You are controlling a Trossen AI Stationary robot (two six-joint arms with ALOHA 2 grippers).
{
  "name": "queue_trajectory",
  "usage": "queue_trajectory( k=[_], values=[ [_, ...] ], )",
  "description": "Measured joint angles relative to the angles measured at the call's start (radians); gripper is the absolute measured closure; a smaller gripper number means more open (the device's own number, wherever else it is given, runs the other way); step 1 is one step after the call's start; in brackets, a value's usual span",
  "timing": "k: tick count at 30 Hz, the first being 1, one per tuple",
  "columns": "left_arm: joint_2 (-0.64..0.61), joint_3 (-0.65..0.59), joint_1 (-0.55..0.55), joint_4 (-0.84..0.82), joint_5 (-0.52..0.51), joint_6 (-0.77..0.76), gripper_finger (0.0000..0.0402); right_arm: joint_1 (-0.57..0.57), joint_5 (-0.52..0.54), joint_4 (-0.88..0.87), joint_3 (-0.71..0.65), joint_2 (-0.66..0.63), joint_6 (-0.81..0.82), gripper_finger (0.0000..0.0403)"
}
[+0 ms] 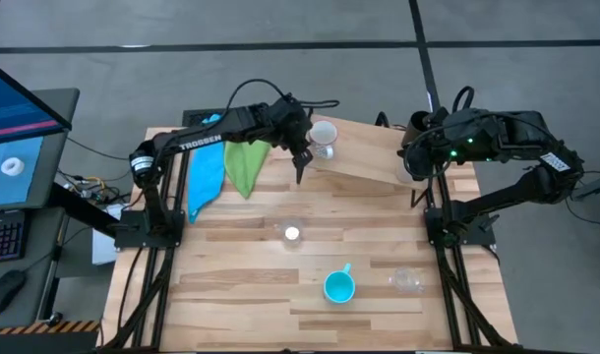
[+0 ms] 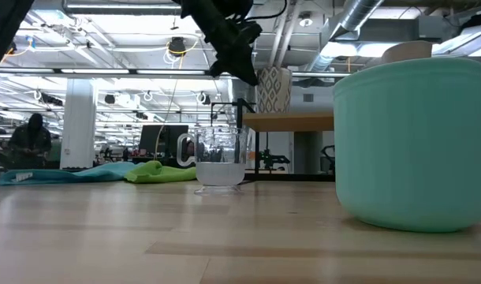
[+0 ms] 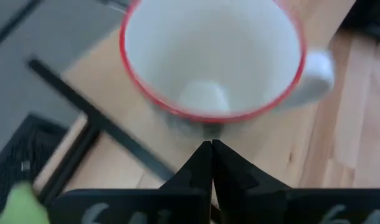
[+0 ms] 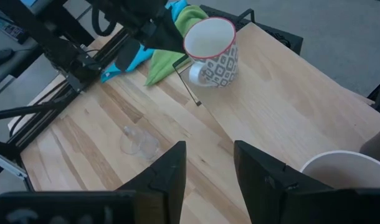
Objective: Stack small to large cups/mugs on shelf
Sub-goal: Move the white patterned mug to the middle top of the shelf
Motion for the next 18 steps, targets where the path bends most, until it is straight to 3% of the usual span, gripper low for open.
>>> queue_trajectory(
  k=[18],
  values=[
    [0.0,-0.006,0.012,0.14,0.025,0.04,0.0401,0.0,0.0,0.0,0.0,0.0,-0.018,0.0248]
  ],
)
